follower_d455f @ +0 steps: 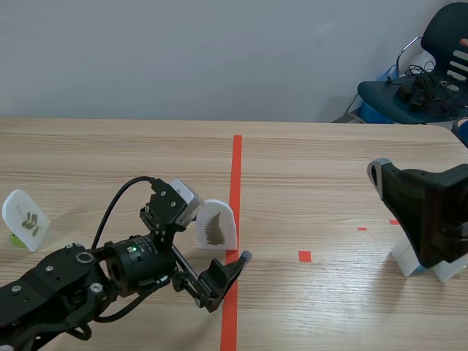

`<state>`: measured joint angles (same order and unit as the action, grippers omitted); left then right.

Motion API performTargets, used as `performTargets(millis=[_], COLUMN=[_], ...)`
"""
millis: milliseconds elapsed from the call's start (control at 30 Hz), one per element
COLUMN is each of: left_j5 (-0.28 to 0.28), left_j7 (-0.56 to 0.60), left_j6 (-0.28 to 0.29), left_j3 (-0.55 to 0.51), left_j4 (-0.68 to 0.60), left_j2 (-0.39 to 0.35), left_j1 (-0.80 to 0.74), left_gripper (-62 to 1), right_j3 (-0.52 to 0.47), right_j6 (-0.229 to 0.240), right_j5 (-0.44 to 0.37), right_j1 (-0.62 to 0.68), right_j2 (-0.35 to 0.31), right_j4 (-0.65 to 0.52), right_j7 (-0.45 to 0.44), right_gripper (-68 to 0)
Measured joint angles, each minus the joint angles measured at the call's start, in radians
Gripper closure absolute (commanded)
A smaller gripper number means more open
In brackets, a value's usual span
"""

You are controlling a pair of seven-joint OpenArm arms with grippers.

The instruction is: Do the leaf sorting experiment

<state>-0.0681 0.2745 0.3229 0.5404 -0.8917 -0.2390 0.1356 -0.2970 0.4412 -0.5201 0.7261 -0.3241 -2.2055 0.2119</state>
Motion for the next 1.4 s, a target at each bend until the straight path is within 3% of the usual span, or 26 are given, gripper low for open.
performTargets(millis=[100, 200, 267, 567, 767, 900, 1000, 1133, 1267, 1400], left_j5=[0.000, 0.000, 0.000, 0.000, -0.006, -0.093, -0.130, -0.266, -0.424, -0.449], left_j7=[0.017, 0.027, 0.027, 0.034, 0.008, -0.096, -0.141, -0.154, -0.172, -0.188], left_j6=[-0.009, -0.025, -0.024, -0.024, -0.019, -0.012, -0.012, -0.013, -0.017, -0.025], left_j3=[-0.001, -0.004, -0.004, -0.005, -0.006, -0.061, -0.165, -0.363, -0.566, -0.677], left_j4=[0.021, 0.024, 0.024, 0.024, -0.003, -0.164, -0.328, -0.492, -0.524, -0.497], left_j2=[0.000, -0.003, -0.005, -0.005, -0.011, -0.048, -0.082, -0.109, -0.113, -0.113], left_j1=[0.009, 0.008, 0.008, 0.008, 0.003, -0.061, -0.146, -0.304, -0.460, -0.538], left_gripper=[-59.5, -39.3, -30.1, -5.4, -5.3, -5.3, -5.3, -5.3, -5.3, -5.3], right_j3=[0.000, 0.000, 0.000, 0.000, 0.000, 0.000, 0.000, 0.000, 0.000, 0.000], right_j6=[0.000, 0.000, 0.000, 0.000, 0.000, 0.000, 0.000, 0.000, 0.000, 0.000], right_j5=[0.000, 0.000, 0.000, 0.000, 0.000, 0.000, 0.000, -0.001, 0.000, 0.000], right_j1=[0.000, 0.000, 0.000, 0.000, 0.000, 0.000, 0.000, 0.000, 0.000, 0.000], right_j2=[0.000, 0.000, 0.000, 0.000, 0.000, 0.000, 0.000, 0.000, 0.000, 0.000], right_j4=[0.000, 0.000, 0.000, 0.000, 0.000, 0.000, 0.000, 0.000, 0.000, 0.000], right_j7=[0.004, 0.003, 0.004, 0.033, 0.033, 0.033, 0.033, 0.033, 0.033, 0.033], right_gripper=[-67.9, -67.9, -67.9, -67.9, -67.9, -67.9, -67.9, -67.9, -67.9, -67.9])
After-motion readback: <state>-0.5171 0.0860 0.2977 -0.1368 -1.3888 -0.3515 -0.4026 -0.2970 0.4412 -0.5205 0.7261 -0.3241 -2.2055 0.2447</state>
